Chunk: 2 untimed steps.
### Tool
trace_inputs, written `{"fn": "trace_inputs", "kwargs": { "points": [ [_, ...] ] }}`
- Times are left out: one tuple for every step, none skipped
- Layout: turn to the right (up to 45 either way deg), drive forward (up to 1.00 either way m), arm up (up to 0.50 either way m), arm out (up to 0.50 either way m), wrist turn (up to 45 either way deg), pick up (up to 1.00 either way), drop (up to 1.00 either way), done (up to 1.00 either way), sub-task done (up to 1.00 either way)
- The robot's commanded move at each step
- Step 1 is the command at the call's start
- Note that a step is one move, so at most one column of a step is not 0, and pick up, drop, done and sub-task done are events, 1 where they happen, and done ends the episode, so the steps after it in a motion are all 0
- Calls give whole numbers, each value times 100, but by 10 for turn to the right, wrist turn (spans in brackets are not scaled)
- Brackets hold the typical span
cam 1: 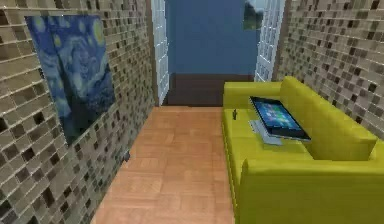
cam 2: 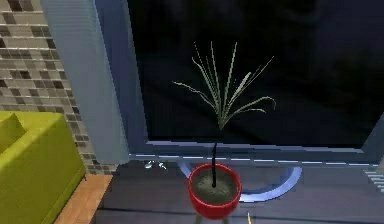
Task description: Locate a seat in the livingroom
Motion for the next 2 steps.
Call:
{"fn": "trace_inputs", "kwargs": {
  "points": [
    [0, 20, 0, 0, 0, 0, 0, 0, 0],
    [300, 0, 0, 0, 0, 0, 0, 0, 0]
  ]
}}
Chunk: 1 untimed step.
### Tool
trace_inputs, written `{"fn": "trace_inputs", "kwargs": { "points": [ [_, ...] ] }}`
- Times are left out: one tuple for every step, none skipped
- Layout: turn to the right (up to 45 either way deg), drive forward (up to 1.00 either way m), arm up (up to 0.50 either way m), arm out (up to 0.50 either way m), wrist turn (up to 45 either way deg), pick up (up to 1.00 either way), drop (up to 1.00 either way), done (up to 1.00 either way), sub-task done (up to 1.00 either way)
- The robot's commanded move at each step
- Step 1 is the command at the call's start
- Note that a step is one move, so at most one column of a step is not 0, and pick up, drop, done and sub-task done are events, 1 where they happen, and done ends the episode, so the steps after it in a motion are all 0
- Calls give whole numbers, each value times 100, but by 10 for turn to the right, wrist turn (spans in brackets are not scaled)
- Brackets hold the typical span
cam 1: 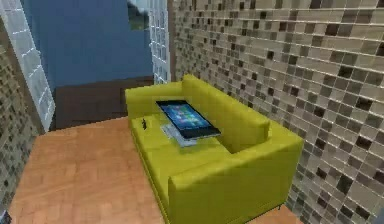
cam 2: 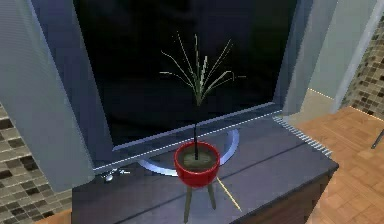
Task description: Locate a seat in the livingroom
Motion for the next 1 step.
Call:
{"fn": "trace_inputs", "kwargs": {
  "points": [
    [0, 0, 0, 0, 0, 0, 0, 100, 0]
  ]
}}
